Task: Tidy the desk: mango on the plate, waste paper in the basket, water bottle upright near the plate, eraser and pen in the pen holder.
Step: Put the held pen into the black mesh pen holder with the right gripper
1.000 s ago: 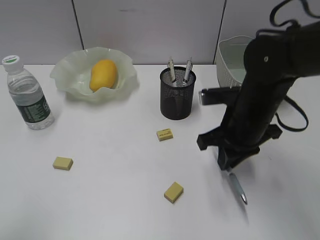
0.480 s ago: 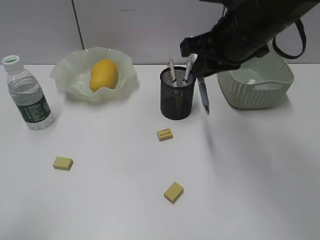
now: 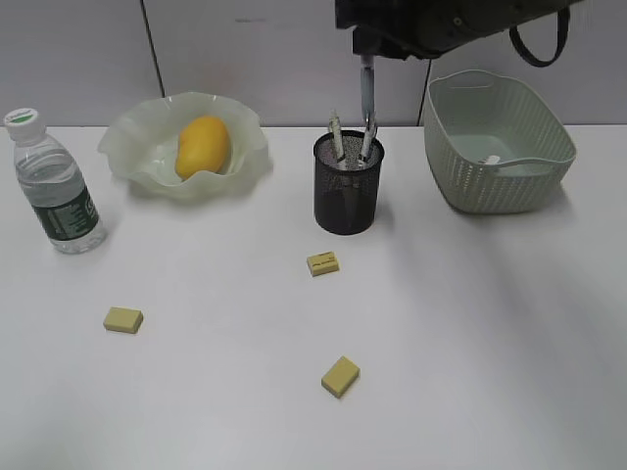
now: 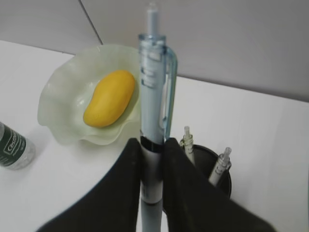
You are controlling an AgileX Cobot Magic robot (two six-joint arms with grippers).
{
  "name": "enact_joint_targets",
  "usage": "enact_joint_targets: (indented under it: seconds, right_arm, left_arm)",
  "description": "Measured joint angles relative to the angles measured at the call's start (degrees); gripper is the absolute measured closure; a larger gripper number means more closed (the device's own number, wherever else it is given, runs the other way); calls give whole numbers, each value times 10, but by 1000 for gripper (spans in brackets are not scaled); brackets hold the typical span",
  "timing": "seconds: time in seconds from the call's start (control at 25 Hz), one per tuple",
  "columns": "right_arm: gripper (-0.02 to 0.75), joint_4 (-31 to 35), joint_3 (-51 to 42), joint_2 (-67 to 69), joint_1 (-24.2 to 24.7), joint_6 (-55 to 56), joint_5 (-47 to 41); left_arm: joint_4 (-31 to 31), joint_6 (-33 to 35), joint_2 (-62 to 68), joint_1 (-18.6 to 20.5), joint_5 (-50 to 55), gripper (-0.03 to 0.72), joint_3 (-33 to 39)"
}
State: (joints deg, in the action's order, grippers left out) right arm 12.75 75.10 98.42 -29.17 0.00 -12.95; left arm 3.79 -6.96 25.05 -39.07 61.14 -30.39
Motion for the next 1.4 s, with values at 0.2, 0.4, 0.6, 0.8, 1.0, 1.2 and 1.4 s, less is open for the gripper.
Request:
enact_joint_targets:
  seconds: [0.2,0.4,0.6,0.8,1.0,1.2,1.4]
  right_arm:
    - [620,-12,0,28,0,-9,66]
    - [620,-37,0,76,0,-11,110]
    - [620,-43,0,119,0,-11,157]
    - [620,-45,0,151,0,-12,170]
    - [614,-45,0,154,0,-12,158]
    - [461,-45,0,154,0,-12,129]
    - [272,-50,5,154,0,-12,102]
  left_arm:
    - [0,0,0,0,0,267,0]
    - [0,0,0,0,0,267,0]
    - [0,0,0,0,0,267,0]
    - [0,0,0,0,0,267,0]
    - [0,0,0,0,0,267,0]
    - [0,0,0,0,0,267,0]
    - [0,0,0,0,0,267,0]
